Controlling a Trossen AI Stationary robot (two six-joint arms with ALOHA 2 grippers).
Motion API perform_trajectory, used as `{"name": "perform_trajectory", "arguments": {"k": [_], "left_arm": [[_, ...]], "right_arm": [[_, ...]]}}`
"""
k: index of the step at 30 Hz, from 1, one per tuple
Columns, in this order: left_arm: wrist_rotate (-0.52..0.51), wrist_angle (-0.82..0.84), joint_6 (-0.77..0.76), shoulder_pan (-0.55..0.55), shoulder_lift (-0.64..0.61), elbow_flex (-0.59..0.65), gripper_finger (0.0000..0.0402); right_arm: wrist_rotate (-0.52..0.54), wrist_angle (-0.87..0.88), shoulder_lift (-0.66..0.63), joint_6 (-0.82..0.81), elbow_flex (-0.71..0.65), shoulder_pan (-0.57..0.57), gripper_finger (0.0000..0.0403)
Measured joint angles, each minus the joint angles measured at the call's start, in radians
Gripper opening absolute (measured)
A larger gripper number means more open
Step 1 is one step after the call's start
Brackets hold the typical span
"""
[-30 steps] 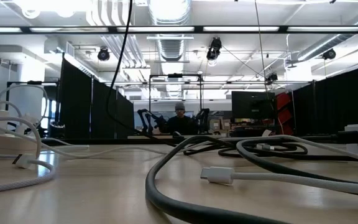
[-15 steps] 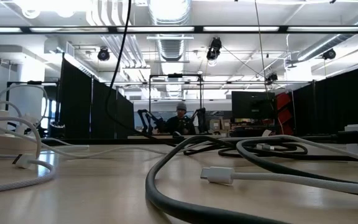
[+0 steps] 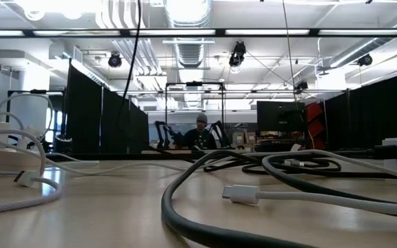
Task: Insert USB
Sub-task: Insert the black charger cable into the white charger adapter connected to the left white outlet extension
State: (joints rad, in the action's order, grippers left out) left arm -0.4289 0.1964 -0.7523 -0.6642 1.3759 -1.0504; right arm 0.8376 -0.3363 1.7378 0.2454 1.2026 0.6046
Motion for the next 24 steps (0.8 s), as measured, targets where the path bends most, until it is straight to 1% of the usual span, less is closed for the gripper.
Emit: {"name": "perform_trajectory", "arguments": {"k": [3,5,9,11,14,17,19,21,24], "left_arm": [[-0.019,0.024,-0.098,-0.004,0.003,0.002,0.0076],[-0.083,0.007,-0.146,-0.009,0.008,0.003,0.0077],[-0.234,-0.086,-0.189,-0.016,0.02,0.004,0.0077],[-0.262,-0.15,-0.198,-0.016,0.032,0.004,0.0077],[-0.25,-0.257,-0.189,-0.01,0.054,0.004,0.0078],[-0.183,-0.373,-0.155,-0.002,0.074,0.004,0.0086],[-0.177,-0.438,-0.15,-0.001,0.089,0.004,0.0097],[-0.173,-0.45,-0.163,0.004,0.099,0.004,0.0111],[-0.173,-0.386,-0.245,0.007,0.103,0.004,0.0135]], "right_arm": [[0.143,-0.001,0.0,0.127,0.0,0.025,0.0],[0.209,-0.004,0.0,0.229,0.0,0.043,0.0],[0.243,-0.003,0.0,0.441,-0.011,0.071,0.0],[0.265,-0.003,0.0,0.521,-0.016,0.08,0.0],[0.343,-0.012,0.015,0.641,-0.017,0.083,0.0],[0.369,-0.026,0.043,0.748,-0.018,0.082,0.0],[0.371,-0.064,0.066,0.819,-0.018,0.082,0.0],[0.371,-0.12,0.089,0.911,-0.018,0.083,0.0],[0.388,-0.222,0.125,1.066,-0.018,0.085,0.0]]}}
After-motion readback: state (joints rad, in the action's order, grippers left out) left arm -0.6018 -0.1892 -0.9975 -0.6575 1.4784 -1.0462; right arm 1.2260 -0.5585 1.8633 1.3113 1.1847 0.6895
